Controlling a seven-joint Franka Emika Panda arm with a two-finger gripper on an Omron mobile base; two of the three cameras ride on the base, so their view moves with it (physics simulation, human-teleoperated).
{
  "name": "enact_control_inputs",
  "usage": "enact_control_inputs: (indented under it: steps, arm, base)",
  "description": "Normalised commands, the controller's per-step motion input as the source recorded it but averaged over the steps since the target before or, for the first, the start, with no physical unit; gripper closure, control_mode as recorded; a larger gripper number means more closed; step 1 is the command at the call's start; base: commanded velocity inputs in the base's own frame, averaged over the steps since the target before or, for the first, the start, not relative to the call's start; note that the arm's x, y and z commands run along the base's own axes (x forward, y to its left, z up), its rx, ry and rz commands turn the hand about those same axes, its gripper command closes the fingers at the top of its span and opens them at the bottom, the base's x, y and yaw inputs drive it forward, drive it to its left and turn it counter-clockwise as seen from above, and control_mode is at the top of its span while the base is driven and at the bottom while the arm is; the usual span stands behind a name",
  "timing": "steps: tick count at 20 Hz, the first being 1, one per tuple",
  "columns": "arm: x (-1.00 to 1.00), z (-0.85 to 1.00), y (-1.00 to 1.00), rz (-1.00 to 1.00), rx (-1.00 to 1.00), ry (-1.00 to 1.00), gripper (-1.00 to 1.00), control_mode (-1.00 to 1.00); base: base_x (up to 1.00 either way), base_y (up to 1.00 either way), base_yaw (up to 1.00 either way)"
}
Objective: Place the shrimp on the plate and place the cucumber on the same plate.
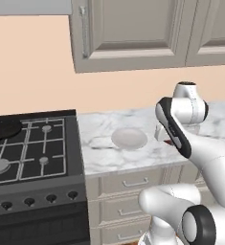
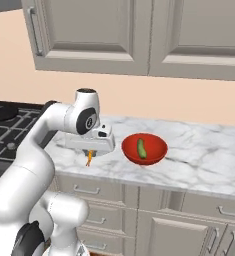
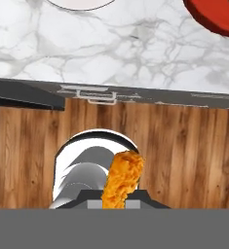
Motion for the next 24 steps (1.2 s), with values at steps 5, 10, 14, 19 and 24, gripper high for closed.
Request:
enact_control_inputs:
  steps: [5, 10, 14, 19, 24]
  arm:
    - [0.0, 0.0, 0.0, 0.0, 0.0, 0.0, 1.0, 1.0]
    - [0.0, 0.0, 0.0, 0.0, 0.0, 0.0, 1.0, 1.0]
    - [0.0, 0.0, 0.0, 0.0, 0.0, 0.0, 1.0, 1.0]
    - [0.0, 0.0, 0.0, 0.0, 0.0, 0.0, 1.0, 1.0]
    - [0.61, -0.3, 0.4, -0.01, 0.0, 0.0, 1.0, -1.0]
  base:
    - [0.38, -0.16, -0.01]
    - [0.57, 0.0, -0.07]
    - [0.51, 0.0, -0.04]
    - [0.42, 0.01, -0.01]
    - [0.0, 0.0, 0.0]
